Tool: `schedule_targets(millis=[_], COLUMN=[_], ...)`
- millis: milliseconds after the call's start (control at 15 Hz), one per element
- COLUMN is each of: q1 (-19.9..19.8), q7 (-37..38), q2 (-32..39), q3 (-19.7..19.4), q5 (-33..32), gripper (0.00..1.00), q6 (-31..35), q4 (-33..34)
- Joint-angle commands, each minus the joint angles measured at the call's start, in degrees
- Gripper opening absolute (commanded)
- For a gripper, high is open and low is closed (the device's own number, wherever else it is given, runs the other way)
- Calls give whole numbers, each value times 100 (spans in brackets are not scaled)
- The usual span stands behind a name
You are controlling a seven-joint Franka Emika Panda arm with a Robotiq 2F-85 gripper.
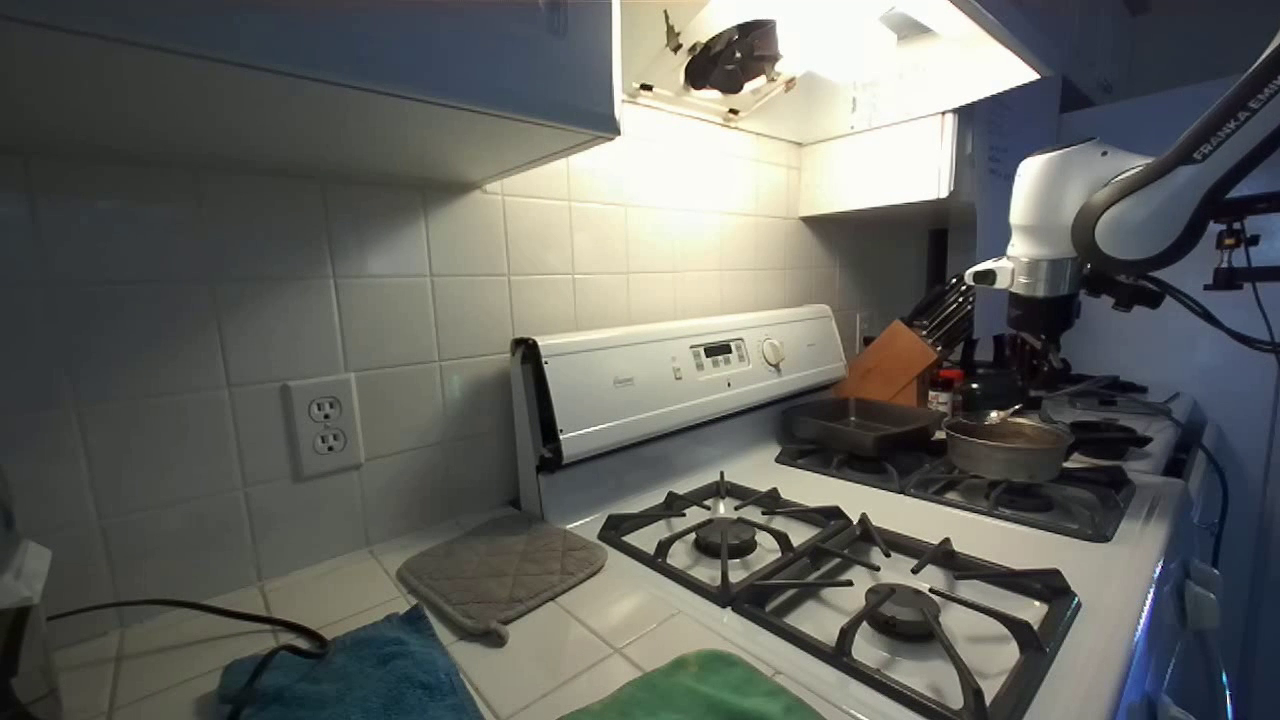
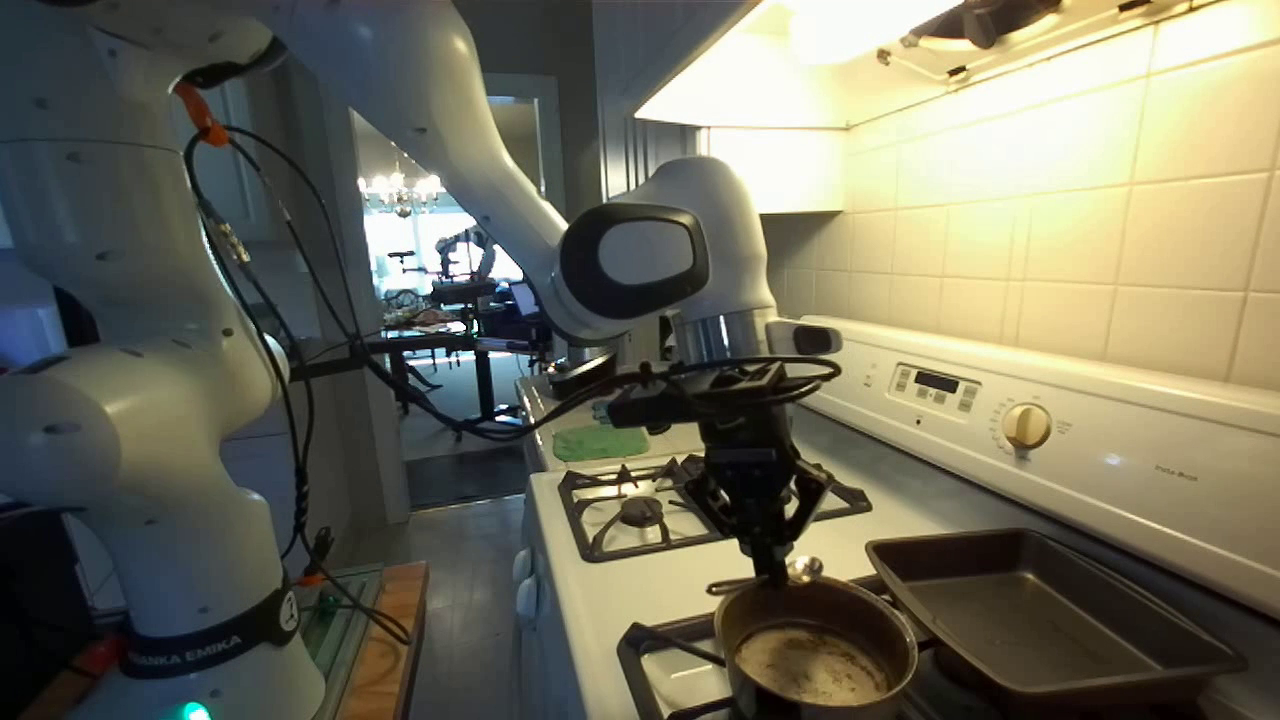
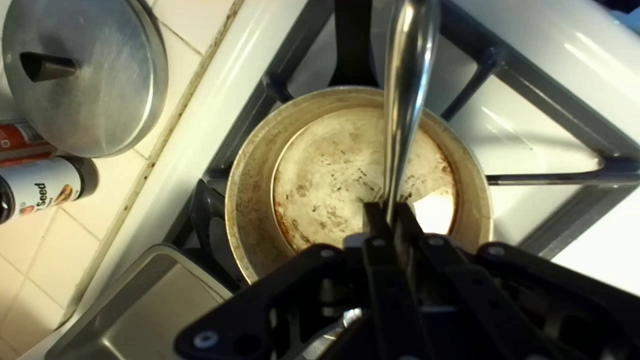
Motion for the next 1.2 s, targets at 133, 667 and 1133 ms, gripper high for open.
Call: schedule_targets(millis=[133, 667, 1133], q1=[280, 673, 848], q7=[-30, 1138, 2349], q2=[-680, -635, -433], q3=[150, 550, 767], q5=[283, 377, 901], gripper=[2, 2, 2], q6=[-171, -52, 396], q4=[-540, -892, -1125])
